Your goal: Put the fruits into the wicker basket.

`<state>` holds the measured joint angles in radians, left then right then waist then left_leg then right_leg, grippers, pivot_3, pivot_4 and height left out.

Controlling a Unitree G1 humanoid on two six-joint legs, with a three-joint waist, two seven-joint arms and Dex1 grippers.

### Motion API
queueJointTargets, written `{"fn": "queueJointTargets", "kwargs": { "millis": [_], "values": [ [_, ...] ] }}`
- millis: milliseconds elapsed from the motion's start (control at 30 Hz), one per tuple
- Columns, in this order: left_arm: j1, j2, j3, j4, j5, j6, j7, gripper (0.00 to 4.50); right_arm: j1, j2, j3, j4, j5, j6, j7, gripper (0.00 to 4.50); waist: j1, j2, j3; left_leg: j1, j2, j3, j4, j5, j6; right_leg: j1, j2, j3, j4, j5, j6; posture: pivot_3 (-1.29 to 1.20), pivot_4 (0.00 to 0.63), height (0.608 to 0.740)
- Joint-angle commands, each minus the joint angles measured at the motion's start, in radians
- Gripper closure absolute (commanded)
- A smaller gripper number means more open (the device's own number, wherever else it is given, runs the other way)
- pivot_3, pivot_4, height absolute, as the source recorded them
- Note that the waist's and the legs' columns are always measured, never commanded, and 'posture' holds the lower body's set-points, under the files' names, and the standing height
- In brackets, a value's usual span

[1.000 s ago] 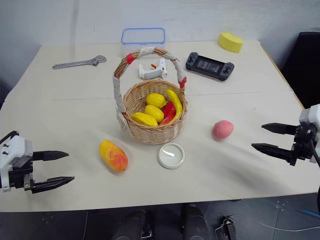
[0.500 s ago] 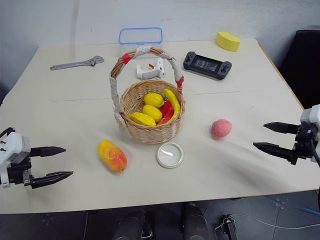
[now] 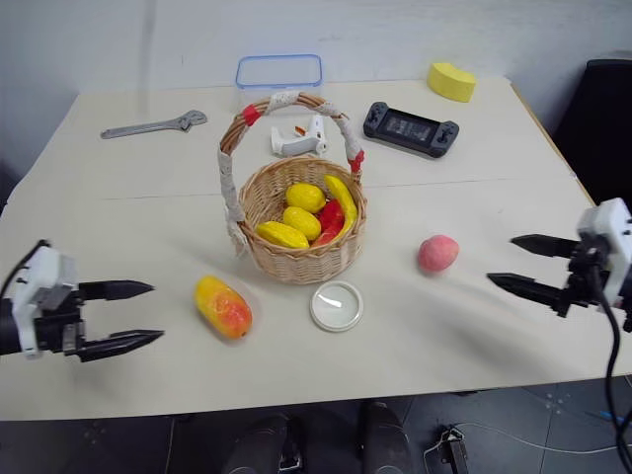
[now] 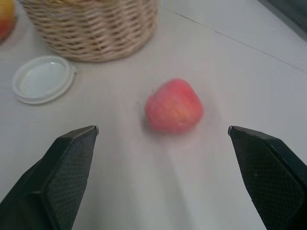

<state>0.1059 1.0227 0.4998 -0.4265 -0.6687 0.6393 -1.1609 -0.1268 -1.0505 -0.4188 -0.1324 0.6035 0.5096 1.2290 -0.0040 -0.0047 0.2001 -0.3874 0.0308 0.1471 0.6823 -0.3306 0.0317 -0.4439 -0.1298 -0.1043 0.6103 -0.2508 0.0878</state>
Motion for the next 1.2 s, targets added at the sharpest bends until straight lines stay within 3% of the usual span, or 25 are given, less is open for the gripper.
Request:
{"fn": "queueJointTargets", "kwargs": {
  "millis": [33,167,367,500,600,767,867,933,1133,1200],
  "values": [
    [-0.060,0.040,-0.048,-0.064,-0.054,0.009,-0.039,0.00,-0.007,0.027,0.089,-0.188,0.034,0.011,-0.014,0.02,-0.001,0.000,0.000,0.000,0.000,0.000,0.000,0.000,0.000,0.000,0.000,0.000,0.000,0.000,0.000,0.00,0.150,0.740],
    [-0.191,0.076,-0.185,-0.065,-0.030,-0.044,-0.102,0.00,-0.104,0.099,0.325,-0.315,-0.025,-0.006,-0.036,0.02,-0.001,0.000,0.000,0.000,-0.001,0.000,0.000,0.001,-0.001,0.000,0.003,0.000,0.001,0.000,0.000,0.00,0.150,0.740],
    [-0.363,0.083,-0.341,0.019,0.031,-0.103,-0.178,0.00,-0.265,0.231,0.651,-0.226,-0.273,-0.051,-0.100,0.02,-0.001,-0.001,-0.001,0.000,-0.001,0.001,0.001,0.001,-0.001,0.000,0.009,0.000,0.001,0.000,0.000,0.00,0.150,0.740],
    [-0.403,0.077,-0.373,0.040,0.057,-0.119,-0.182,0.00,-0.315,0.285,0.733,-0.183,-0.321,-0.045,-0.092,0.02,0.000,-0.001,-0.001,-0.002,0.001,0.002,0.002,0.002,-0.001,-0.001,0.013,0.000,0.003,0.000,0.000,0.00,0.150,0.740],
    [-0.429,0.066,-0.383,0.041,0.054,-0.117,-0.173,0.00,-0.340,0.309,0.802,-0.126,-0.389,-0.079,-0.081,0.58,0.000,-0.002,-0.001,-0.003,0.002,0.002,0.003,0.002,-0.001,-0.001,0.014,0.000,0.002,0.000,0.000,0.00,0.150,0.740],
    [-0.456,0.057,-0.389,0.018,0.041,-0.092,-0.149,0.00,-0.329,0.318,0.859,-0.072,-0.465,-0.157,-0.058,2.25,0.000,-0.003,-0.001,-0.002,0.002,0.002,0.003,0.002,0.000,0.000,0.014,0.000,0.003,0.000,0.000,0.00,0.150,0.740],
    [-0.461,0.055,-0.387,0.009,0.035,-0.081,-0.137,0.00,-0.330,0.327,0.863,-0.043,-0.486,-0.189,-0.057,2.25,-0.001,-0.003,-0.002,-0.002,0.003,0.002,0.004,0.002,0.000,0.000,0.014,0.000,0.003,0.000,0.000,0.00,0.150,0.740],
    [-0.466,0.054,-0.386,0.002,0.029,-0.073,-0.129,0.00,-0.326,0.332,0.866,-0.014,-0.508,-0.232,-0.060,2.57,-0.002,-0.004,-0.002,-0.002,0.003,0.002,0.005,0.002,-0.001,0.000,0.014,0.001,0.005,0.000,0.000,0.00,0.150,0.740],
    [-0.483,0.041,-0.394,0.003,0.020,-0.066,-0.125,0.00,-0.297,0.329,0.829,-0.022,-0.498,-0.281,-0.059,4.36,-0.001,-0.007,-0.004,-0.001,0.003,0.002,0.008,0.002,-0.001,0.000,0.014,0.001,0.008,0.000,0.000,0.00,0.150,0.740],
    [-0.493,0.033,-0.402,0.011,0.022,-0.068,-0.127,0.00,-0.278,0.322,0.803,-0.046,-0.480,-0.279,-0.061,4.42,0.000,-0.008,-0.004,-0.001,0.004,0.002,0.009,0.002,-0.001,0.000,0.014,0.001,0.009,0.000,-0.001,0.00,0.150,0.740]
  ]
}}
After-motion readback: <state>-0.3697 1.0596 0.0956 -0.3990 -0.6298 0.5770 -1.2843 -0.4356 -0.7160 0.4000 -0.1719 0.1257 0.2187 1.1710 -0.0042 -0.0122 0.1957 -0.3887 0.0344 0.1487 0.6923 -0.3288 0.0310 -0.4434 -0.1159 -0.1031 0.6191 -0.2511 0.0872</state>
